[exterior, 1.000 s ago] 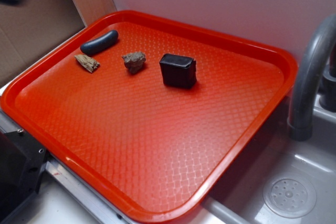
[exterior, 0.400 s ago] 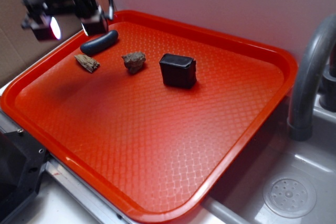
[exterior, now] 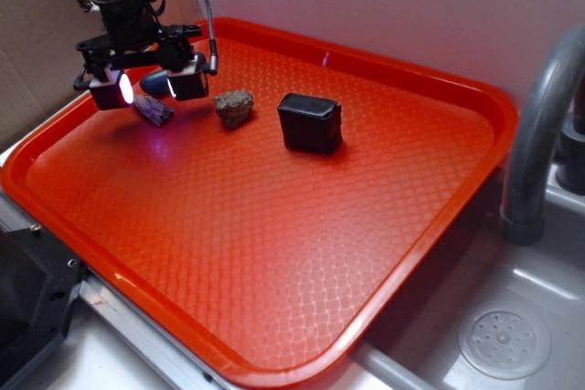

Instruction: Grab the wood chip.

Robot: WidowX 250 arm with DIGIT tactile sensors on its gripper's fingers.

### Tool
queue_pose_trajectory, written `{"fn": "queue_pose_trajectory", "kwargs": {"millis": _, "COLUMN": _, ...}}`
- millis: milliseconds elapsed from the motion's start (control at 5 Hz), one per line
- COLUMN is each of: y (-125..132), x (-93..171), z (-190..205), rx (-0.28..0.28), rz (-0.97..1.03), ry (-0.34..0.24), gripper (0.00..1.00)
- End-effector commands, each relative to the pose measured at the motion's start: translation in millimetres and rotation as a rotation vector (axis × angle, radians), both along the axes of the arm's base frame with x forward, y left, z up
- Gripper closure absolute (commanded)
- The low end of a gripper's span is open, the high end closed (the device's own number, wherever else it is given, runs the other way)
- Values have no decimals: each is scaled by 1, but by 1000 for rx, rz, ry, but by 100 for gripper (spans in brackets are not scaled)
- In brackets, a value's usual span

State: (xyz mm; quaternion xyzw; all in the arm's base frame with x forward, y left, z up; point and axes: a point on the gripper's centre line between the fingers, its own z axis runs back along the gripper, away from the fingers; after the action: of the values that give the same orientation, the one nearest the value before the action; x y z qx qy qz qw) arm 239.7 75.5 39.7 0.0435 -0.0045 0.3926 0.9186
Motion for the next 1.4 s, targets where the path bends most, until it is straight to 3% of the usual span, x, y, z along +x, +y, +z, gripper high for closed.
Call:
{"fn": "queue_pose_trajectory", "kwargs": {"millis": 0, "y": 15, "x": 0, "z": 9, "rx": 11, "rz": 21, "ry": -50, "gripper": 0}}
{"fn": "queue_pose_trajectory", "kwargs": {"millis": 200, "y": 15, "x": 0, "z": 9, "rx": 11, "rz": 21, "ry": -50, "gripper": 0}}
{"fn": "queue_pose_trajectory", "kwargs": {"millis": 400, "y": 18, "x": 4, "z": -24, "rx": -6, "rz": 30, "ry": 8, "gripper": 0}}
{"fn": "queue_pose_trajectory", "kwargs": {"millis": 600, "y": 32, "x": 5, "z": -31, "rx": 6, "rz": 83, "ry": 19, "gripper": 0}}
{"fn": "queue_pose_trajectory", "kwargs": {"millis": 800, "y": 41, "x": 0, "z": -35, "rx": 24, "rz": 143, "ry": 35, "gripper": 99}}
{"fn": "queue_pose_trajectory", "kwargs": {"millis": 1200, "y": 40, "x": 1, "z": -33, "rx": 66, "rz": 126, "ry": 29, "gripper": 100}}
